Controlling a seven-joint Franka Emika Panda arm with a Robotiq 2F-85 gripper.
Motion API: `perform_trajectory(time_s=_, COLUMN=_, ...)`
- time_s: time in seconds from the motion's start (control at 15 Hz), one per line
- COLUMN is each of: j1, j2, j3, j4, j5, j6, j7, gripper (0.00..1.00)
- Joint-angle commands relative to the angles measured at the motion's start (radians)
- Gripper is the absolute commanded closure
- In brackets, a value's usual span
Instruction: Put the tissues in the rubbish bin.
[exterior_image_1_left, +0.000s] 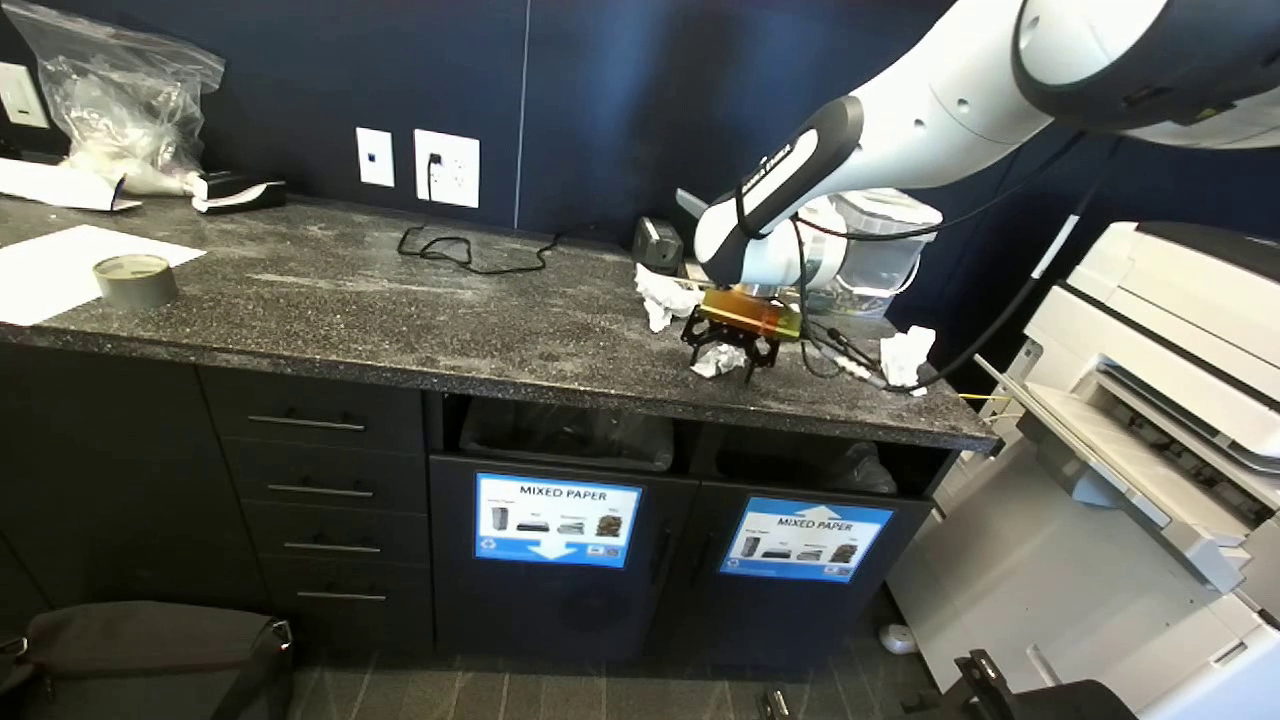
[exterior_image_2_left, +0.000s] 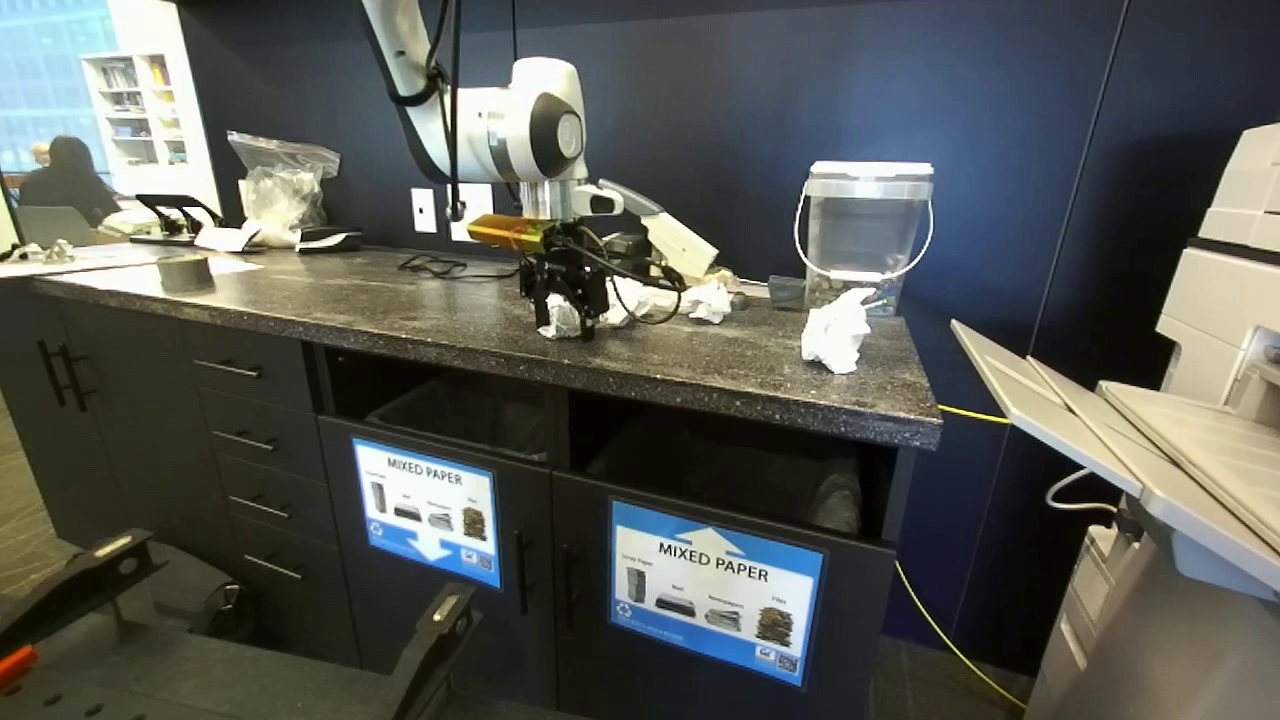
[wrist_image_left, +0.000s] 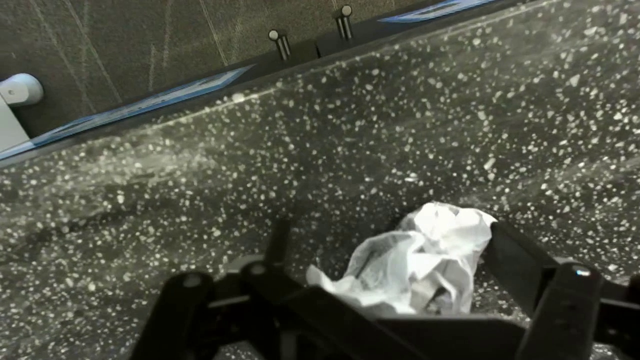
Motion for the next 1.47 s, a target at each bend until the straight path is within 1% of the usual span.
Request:
perform_trajectory(time_s=0.0, j1=0.017, j2=0.052, j3=-0.028, j4=0.062, j5=-0.017, j6=0.003, j7=0.030, gripper=0.00)
perform_trajectory(time_s=0.07, j1=0.016, j2=0.060, j3=-0.030, j4=0.069, j5=-0.016, j6=0.002, j7=0.030, gripper=0.16)
perform_trajectory(time_s=0.13, j1=0.014, j2=0.064, j3=-0.031, j4=0.074, j5=-0.015, j6=0.001, j7=0.028, gripper=0.26)
perform_trajectory(time_s=0.2, j1=0.016, j2=0.065, j3=-0.033, j4=0.077, j5=-0.017, j6=0.002, j7=0.030, gripper=0.32)
perform_trajectory(time_s=0.27, j1=0.014, j2=0.065, j3=-0.035, j4=0.080, j5=-0.017, j6=0.002, j7=0.029, gripper=0.41)
perform_trajectory(time_s=0.6, j1=0.018, j2=0.064, j3=-0.047, j4=0.083, j5=-0.028, j6=0.002, j7=0.026, gripper=0.79)
perform_trajectory(time_s=0.67, j1=0.020, j2=0.063, j3=-0.048, j4=0.082, j5=-0.033, j6=0.001, j7=0.022, gripper=0.84)
perform_trajectory(time_s=0.93, j1=0.025, j2=0.059, j3=-0.047, j4=0.072, j5=-0.064, j6=-0.009, j7=0.001, gripper=0.90)
perform_trajectory(time_s=1.0, j1=0.025, j2=0.054, j3=-0.045, j4=0.063, j5=-0.074, j6=-0.011, j7=-0.008, gripper=0.86)
perform_trajectory(time_s=1.2, j1=0.020, j2=0.032, j3=-0.032, j4=0.043, j5=-0.124, j6=-0.065, j7=-0.083, gripper=0.85)
perform_trajectory(time_s=1.4, j1=0.020, j2=-0.002, j3=-0.026, j4=0.012, j5=-0.178, j6=-0.121, j7=-0.167, gripper=0.86)
